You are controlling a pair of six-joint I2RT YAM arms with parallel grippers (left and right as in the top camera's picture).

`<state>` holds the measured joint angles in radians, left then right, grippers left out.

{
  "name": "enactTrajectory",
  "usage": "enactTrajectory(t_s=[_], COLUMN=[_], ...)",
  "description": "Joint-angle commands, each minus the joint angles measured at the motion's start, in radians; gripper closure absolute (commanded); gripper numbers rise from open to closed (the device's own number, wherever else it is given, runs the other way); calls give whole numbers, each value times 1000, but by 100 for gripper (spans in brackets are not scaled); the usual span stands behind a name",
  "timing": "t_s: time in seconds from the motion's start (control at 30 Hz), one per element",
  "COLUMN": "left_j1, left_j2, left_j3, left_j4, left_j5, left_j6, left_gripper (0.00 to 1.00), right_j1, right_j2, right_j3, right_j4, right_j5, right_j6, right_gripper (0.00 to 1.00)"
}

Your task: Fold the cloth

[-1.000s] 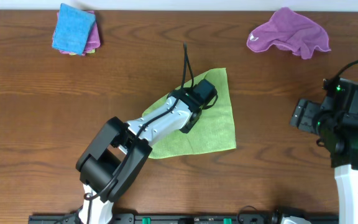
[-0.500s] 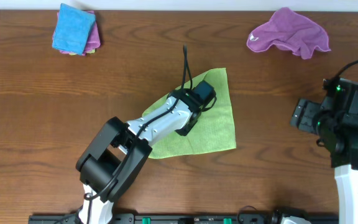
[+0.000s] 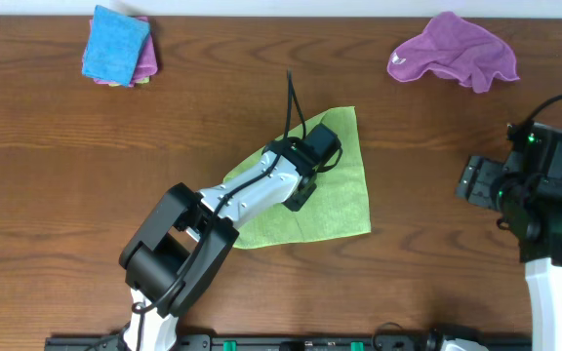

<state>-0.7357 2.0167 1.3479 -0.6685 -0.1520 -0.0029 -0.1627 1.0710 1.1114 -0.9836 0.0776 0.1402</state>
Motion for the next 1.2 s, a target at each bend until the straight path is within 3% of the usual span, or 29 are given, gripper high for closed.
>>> enactTrajectory(t_s=[0.0, 1.03, 1.17], left_j1=[3, 37, 37], left_j2=[10, 26, 26], left_j3=[-3, -5, -5], left_j4=[5, 15, 15], left_j5=[-14, -38, -38], left_j6=[-4, 26, 26], left_gripper=[52, 59, 66], right_j1=[-8, -8, -8], right_j2=[-5, -5, -5], right_j3=[0, 0, 0], right_j4=[-4, 0, 1], right_j5=[-7, -7, -7], right_j6=[-7, -7, -7], right_gripper=[17, 18, 18])
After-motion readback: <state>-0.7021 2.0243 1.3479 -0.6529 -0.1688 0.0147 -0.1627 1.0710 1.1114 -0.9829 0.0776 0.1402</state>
